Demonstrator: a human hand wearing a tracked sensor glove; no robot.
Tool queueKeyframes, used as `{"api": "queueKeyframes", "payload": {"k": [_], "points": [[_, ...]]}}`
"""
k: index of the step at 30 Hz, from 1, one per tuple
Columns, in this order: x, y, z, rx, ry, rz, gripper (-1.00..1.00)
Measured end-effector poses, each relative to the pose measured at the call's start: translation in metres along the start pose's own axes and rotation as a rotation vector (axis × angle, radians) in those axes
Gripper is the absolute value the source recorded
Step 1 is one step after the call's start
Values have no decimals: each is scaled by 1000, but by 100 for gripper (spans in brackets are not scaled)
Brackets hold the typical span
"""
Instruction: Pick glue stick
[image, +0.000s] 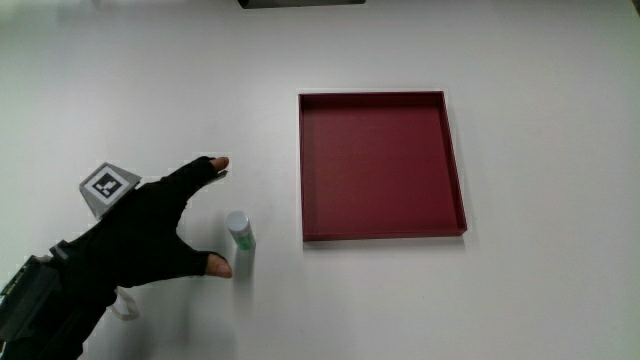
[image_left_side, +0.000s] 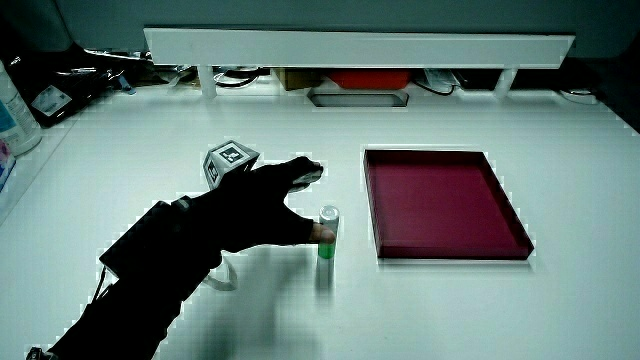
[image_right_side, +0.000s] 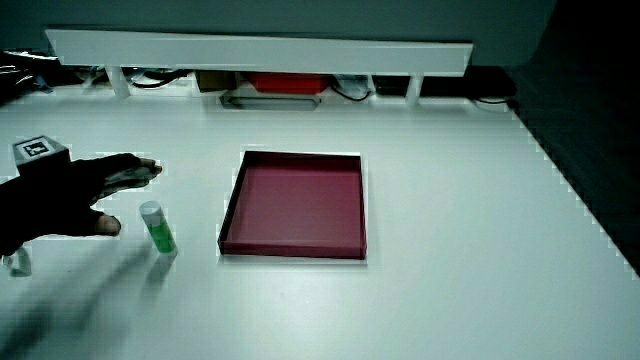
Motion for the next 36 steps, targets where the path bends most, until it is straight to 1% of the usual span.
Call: {"api": "queueKeyframes", "payload": {"k": [2, 4, 5, 6, 7, 8, 9, 10, 11, 12, 14, 15, 17, 18, 19, 20, 21, 22, 23, 25, 26, 27, 28, 29, 30, 31, 32, 34, 35, 36], "points": [[-2, 2, -4, -10, -16, 10, 0], [-7, 4, -7, -7, -16, 13, 0], [-8, 5, -8, -7, -14, 23, 0], [-8, 6, -9, -9, -30, 17, 0], [-8, 6, -11, -8, -38, 23, 0], [-12, 8, -11, -7, -23, 15, 0], [-12, 9, -12, -6, -31, 8, 0], [-11, 8, -14, -9, -45, 26, 0], [-13, 9, -14, -11, -43, 11, 0], [-13, 10, -15, -11, -42, 25, 0], [-16, 11, -16, -8, -42, 18, 0], [-14, 10, -17, -12, -55, 8, 0], [-15, 10, -17, -9, -72, 9, 0], [-18, 10, -16, -4, -54, 18, 4], [-16, 10, -16, 1, -70, 9, 7], [-19, 10, -15, 6, -77, -4, 11], [-19, 9, -14, 20, -74, -7, 14], [-19, 9, -14, 30, -84, -9, 18], [-20, 9, -13, 38, -91, -25, 21], [-21, 9, -13, 60, -78, -36, 29], [-21, 8, -13, 70, -82, -41, 32], [-24, 9, -13, 76, -80, -41, 36], [-22, 8, -13, 88, -87, -39, 39], [-24, 8, -13, 94, -73, -40, 43], [-23, 8, -14, 102, -96, -52, 46], [-25, 8, -14, 110, -87, -55, 50], [-24, 7, -15, 114, -94, -44, 54], [-25, 7, -14, 126, -85, -56, 61], [-25, 7, -14, 128, -80, -42, 64], [-24, 6, -15, 132, -96, -49, 68]]}}
